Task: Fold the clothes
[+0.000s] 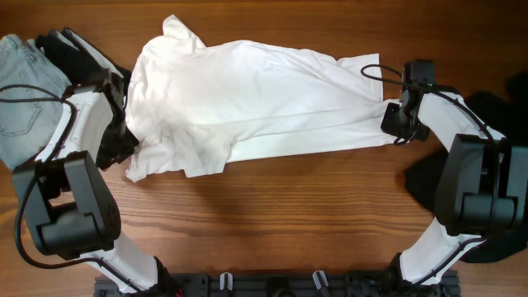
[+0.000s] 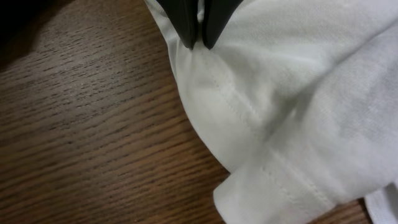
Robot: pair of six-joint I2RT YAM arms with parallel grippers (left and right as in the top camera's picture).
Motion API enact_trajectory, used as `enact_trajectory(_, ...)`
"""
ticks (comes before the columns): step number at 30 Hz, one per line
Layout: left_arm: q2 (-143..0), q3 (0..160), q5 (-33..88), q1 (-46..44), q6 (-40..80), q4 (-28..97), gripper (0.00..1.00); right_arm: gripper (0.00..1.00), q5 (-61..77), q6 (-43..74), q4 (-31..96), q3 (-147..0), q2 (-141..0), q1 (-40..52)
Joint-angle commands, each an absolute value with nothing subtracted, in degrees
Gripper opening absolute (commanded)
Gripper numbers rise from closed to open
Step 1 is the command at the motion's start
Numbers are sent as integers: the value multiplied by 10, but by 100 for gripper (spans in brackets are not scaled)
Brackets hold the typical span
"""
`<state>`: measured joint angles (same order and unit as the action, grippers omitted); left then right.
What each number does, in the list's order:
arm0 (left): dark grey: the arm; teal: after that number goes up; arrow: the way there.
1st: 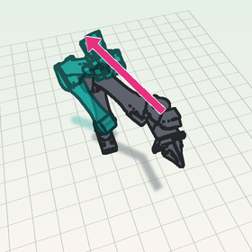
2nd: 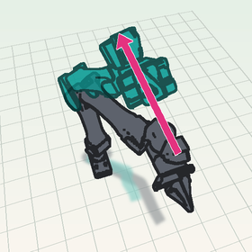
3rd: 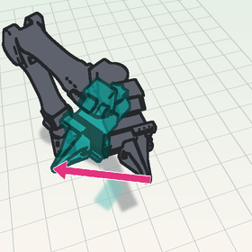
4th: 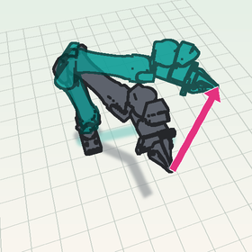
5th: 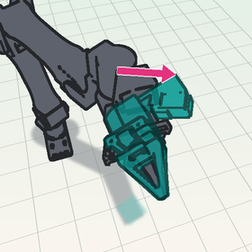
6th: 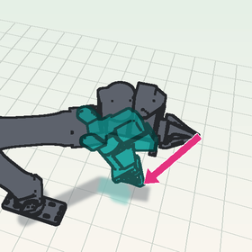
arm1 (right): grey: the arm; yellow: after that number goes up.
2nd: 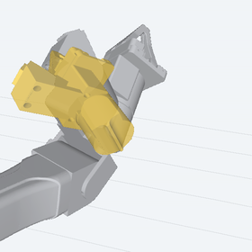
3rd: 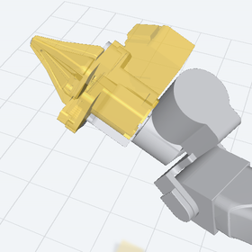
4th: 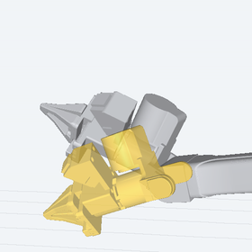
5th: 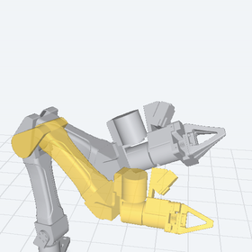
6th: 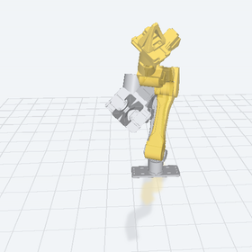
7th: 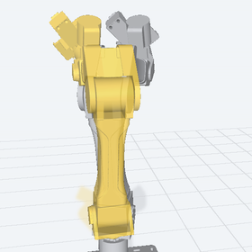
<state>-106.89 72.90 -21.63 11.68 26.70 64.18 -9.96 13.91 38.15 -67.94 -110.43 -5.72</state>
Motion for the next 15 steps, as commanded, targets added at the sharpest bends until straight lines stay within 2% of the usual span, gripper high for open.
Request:
enact_trajectory(1, -1045, 755, -145, 104, 233, 645, 34, 4, -126, 150, 385, -669, -1112, -61)
enact_trajectory(4, -990, 776, -65, 58, 206, 631, 35, 5, -120, 150, 385, -669, -1112, -61)
enact_trajectory(5, -976, 776, -18, 31, 179, 615, 42, 5, -120, 150, 385, -669, -1112, -61)
enact_trajectory(6, -974, 776, -13, 1, 180, 607, 55, 5, -120, 150, 385, -669, -1112, -61)
enact_trajectory(7, -978, 775, -13, -13, 180, 606, 61, 5, -120, 150, 385, -669, -1112, -61)
enact_trajectory(10, -1015, 769, 1, -58, 186, 608, 63, 5, -120, 150, 386, -669, -1112, -61)
enact_trajectory(15, -1094, 767, 2, -76, 186, 600, 62, 5, -120, 150, 386, -669, -1112, -61)
